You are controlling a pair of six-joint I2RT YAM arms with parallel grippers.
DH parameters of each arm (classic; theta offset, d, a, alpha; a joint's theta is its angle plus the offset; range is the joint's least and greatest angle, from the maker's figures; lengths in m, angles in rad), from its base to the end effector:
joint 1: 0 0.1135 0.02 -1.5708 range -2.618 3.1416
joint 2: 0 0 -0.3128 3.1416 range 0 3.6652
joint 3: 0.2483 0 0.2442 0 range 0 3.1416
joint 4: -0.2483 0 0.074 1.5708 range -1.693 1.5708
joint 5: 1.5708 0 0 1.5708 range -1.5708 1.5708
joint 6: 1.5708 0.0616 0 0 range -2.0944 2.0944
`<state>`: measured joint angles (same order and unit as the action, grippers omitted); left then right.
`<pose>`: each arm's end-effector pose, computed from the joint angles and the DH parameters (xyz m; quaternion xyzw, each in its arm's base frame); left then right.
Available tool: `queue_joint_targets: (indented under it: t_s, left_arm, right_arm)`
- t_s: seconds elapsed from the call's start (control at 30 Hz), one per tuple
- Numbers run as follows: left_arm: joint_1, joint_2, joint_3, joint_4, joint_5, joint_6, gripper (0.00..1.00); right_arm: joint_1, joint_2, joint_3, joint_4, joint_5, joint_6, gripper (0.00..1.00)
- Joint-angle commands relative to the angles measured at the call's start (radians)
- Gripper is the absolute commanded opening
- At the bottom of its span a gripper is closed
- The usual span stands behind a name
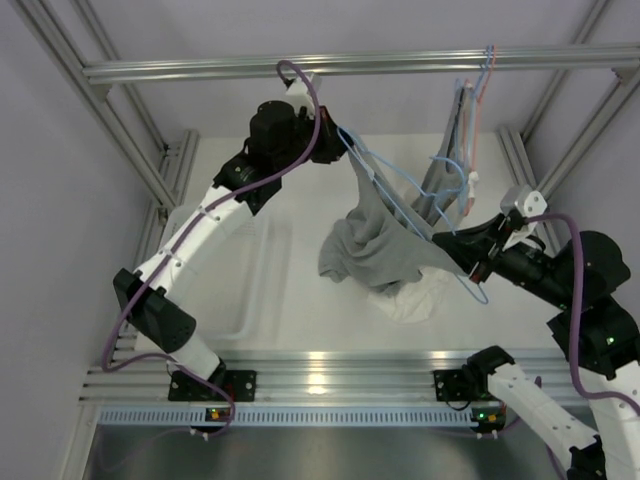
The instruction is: Remove the tank top from the hanger
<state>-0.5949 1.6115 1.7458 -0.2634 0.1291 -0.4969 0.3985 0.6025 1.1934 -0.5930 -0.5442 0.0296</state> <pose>0.3212 -0.2269 0.4998 0.0792 0.7467 -0.3834 0.5378 0.0357 0.0496 0.4722 -0.3117 0.6354 0.3304 0.6244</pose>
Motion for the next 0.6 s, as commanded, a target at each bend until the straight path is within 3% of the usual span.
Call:
queue_joint_targets:
  t_s: [0.0,0.1,0.23,0.27,0.4,0.57]
  left_arm:
    - [0.004,-0.007,0.011,0.081,0.162,0.023,0.00]
    - [0.006,-0.022,-0.028,0.079,0.101,0.003,0.00]
    - [0.001,-0.080,-0.210,0.131,0.101,-0.078,0.00]
    - [0.000,-0.102,-0.314,0.197,0.110,-0.094,0.00]
    - [-0.008,-0.247,-0.505,0.253,0.089,-0.153,0.00]
    - [-0.008,-0.361,-0.588,0.253,0.136,-0.147,0.00]
  right_arm:
    - [0.000,0.039,0.028,0.010,0.064,0.001,0.00]
    - [0.002,0.010,-0.036,0.160,-0.020,0.061,0.00]
    - [0.003,-0.020,-0.104,0.450,0.010,0.205,0.00]
    - [0.002,-0.014,-0.121,0.567,0.015,0.257,0.00]
    - [0.013,0.048,-0.294,0.915,-0.005,0.394,0.00]
    - [0.199,0.177,-0.353,1.082,0.113,0.321,0.00]
